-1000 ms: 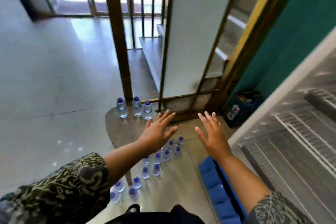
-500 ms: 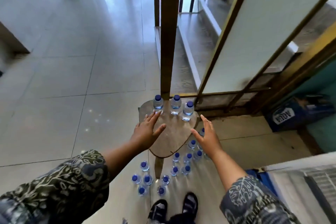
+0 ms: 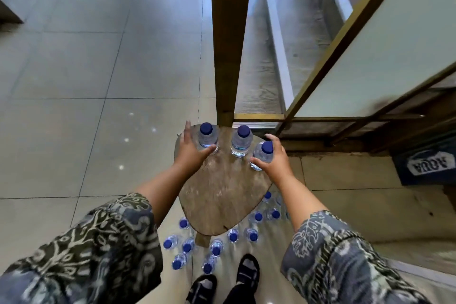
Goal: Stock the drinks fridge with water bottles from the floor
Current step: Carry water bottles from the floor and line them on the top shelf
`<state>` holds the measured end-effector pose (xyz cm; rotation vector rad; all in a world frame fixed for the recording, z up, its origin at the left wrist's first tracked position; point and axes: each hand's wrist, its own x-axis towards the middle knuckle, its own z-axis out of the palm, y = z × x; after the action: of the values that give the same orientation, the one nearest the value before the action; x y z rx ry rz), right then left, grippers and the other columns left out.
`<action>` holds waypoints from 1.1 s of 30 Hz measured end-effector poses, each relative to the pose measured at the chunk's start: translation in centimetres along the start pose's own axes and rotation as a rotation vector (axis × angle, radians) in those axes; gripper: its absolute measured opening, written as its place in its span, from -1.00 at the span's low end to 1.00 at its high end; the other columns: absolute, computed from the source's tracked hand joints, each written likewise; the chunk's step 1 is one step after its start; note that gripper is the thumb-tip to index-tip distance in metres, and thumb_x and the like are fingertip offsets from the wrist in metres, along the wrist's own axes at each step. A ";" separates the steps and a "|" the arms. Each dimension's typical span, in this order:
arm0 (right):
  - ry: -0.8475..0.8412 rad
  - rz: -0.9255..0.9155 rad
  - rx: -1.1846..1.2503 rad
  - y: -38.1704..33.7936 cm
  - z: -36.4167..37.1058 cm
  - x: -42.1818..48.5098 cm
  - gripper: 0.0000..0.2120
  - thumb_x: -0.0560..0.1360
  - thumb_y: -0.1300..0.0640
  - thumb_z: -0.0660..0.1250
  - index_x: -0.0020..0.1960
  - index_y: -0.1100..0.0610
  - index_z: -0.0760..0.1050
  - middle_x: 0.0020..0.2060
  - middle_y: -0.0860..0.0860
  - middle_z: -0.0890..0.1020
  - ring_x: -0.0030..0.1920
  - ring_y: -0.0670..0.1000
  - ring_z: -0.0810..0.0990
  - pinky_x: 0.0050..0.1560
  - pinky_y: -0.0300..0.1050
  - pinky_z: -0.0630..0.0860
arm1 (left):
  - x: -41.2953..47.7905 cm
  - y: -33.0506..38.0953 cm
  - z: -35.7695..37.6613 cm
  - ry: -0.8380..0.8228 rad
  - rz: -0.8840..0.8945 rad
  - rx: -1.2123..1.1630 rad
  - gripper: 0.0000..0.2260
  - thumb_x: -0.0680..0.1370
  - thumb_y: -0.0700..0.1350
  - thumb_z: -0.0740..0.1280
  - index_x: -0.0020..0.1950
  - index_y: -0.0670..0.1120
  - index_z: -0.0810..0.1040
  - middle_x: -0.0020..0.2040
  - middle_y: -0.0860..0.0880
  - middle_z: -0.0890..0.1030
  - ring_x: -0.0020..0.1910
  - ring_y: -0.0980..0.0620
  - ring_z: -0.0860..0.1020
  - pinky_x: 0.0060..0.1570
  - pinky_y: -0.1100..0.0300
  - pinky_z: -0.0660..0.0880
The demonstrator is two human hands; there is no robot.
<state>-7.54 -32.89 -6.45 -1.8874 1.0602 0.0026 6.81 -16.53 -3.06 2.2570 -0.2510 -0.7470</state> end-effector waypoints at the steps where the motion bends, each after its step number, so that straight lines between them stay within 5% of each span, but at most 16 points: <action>1: 0.013 -0.030 -0.023 0.5 0.3 0.4 -0.39 0.36 0.09 0.50 0.29 -0.10 0.29 0.27 0.04 0.41 0.27 0.13 0.40 0.27 0.21 0.41 | 1.2 0.0 0.3 0.003 0.016 0.008 -0.11 0.42 0.01 0.46 0.54 0.06 -0.09 0.54 -0.14 0.11 0.50 -0.18 0.14 0.44 -0.07 0.19; 5: 0.032 -0.103 -0.046 2.2 0.6 1.1 -0.55 0.40 0.10 0.45 0.16 -0.09 0.29 0.13 0.03 0.45 0.12 0.09 0.49 0.13 0.18 0.51 | 3.9 0.1 1.7 -0.053 0.024 -0.107 -0.18 0.40 -0.10 0.50 0.52 0.04 0.09 0.48 -0.13 0.26 0.43 -0.14 0.29 0.36 -0.02 0.29; 11: 0.016 -0.119 0.021 2.4 0.9 1.6 -0.55 0.42 0.14 0.44 0.15 -0.09 0.26 0.16 0.06 0.43 0.16 0.08 0.47 0.20 0.12 0.47 | 3.7 0.1 2.9 0.027 0.037 -0.149 -0.42 0.40 -0.23 0.48 0.37 -0.13 0.35 0.28 -0.17 0.46 0.12 0.03 0.41 0.03 0.29 0.33; 19: 0.019 -0.095 0.124 0.1 -2.7 -4.8 -0.53 0.43 0.11 0.43 0.23 -0.01 0.28 0.16 0.05 0.45 0.14 0.03 0.47 0.16 -0.03 0.45 | -3.7 0.7 -1.5 -0.038 0.126 -0.174 -0.44 0.41 -0.13 0.47 0.35 -0.10 0.31 0.18 -0.11 0.50 0.17 -0.09 0.48 0.14 0.10 0.42; 25: 0.150 -0.208 0.251 -3.3 -10.7 -15.9 -0.59 0.35 0.06 0.50 0.09 -0.08 0.39 0.01 -0.01 0.56 0.01 -0.01 0.58 0.03 -0.09 0.55 | -13.0 7.7 -6.7 -0.244 0.340 -0.212 -0.51 0.41 -0.16 0.46 0.26 -0.06 0.34 0.08 -0.03 0.51 0.06 0.00 0.51 0.08 0.13 0.45; 33: 0.538 -0.282 0.396 -5.0 -20.6 -33.4 -0.53 0.33 0.25 0.53 0.15 0.13 0.41 -0.02 0.06 0.59 -0.03 0.00 0.62 0.03 -0.10 0.57 | -24.8 18.4 -7.0 -0.538 0.709 -0.201 -0.54 0.39 -0.17 0.49 0.17 -0.05 0.35 0.05 -0.02 0.55 0.00 0.04 0.56 0.06 0.14 0.49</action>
<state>-33.43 -24.67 22.33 -1.6846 1.0321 -0.8568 -8.49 -16.00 24.68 1.5652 -1.1068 -0.9063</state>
